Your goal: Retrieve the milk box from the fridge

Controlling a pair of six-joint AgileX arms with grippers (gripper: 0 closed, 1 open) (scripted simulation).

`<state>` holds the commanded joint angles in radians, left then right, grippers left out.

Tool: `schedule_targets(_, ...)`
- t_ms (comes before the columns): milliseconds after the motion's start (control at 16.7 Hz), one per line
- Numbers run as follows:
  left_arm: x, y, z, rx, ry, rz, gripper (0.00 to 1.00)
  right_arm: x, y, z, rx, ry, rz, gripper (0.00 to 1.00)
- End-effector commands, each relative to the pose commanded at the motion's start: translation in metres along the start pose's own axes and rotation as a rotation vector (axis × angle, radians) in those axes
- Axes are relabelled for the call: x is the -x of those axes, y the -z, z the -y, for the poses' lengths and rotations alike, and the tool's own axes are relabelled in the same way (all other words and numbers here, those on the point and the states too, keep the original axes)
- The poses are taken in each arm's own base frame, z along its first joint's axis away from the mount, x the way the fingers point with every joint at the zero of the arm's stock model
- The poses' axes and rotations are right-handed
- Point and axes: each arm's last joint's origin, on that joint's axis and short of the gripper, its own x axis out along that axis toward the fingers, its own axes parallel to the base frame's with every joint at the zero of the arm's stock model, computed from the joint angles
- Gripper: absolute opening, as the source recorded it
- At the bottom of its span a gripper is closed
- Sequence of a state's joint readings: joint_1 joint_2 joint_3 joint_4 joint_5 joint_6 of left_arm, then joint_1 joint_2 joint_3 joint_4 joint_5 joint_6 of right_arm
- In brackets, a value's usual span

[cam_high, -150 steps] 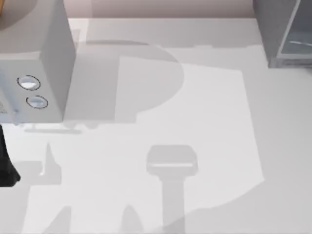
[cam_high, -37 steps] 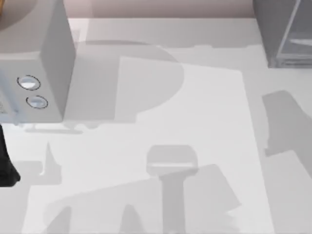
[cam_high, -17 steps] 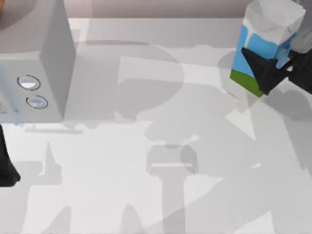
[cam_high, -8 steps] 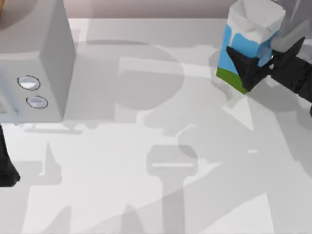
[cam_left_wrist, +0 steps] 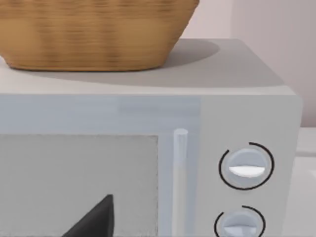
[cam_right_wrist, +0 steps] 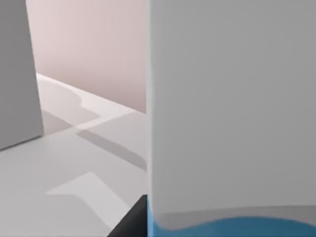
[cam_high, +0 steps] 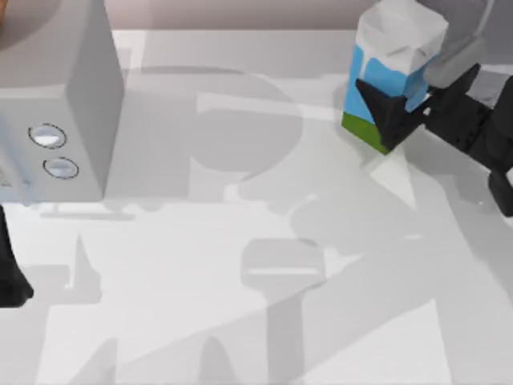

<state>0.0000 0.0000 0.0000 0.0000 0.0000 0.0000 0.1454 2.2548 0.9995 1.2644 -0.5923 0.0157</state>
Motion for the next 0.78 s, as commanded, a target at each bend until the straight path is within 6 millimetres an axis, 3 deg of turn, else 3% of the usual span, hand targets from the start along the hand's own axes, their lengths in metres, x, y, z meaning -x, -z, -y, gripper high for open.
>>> schedule_targets(780,0.0000,0.0000,0.0000,0.000,0.000,0.000,1.00,0.0000,0.0000,0.0000,0.000,0.000,0.000,0.98)
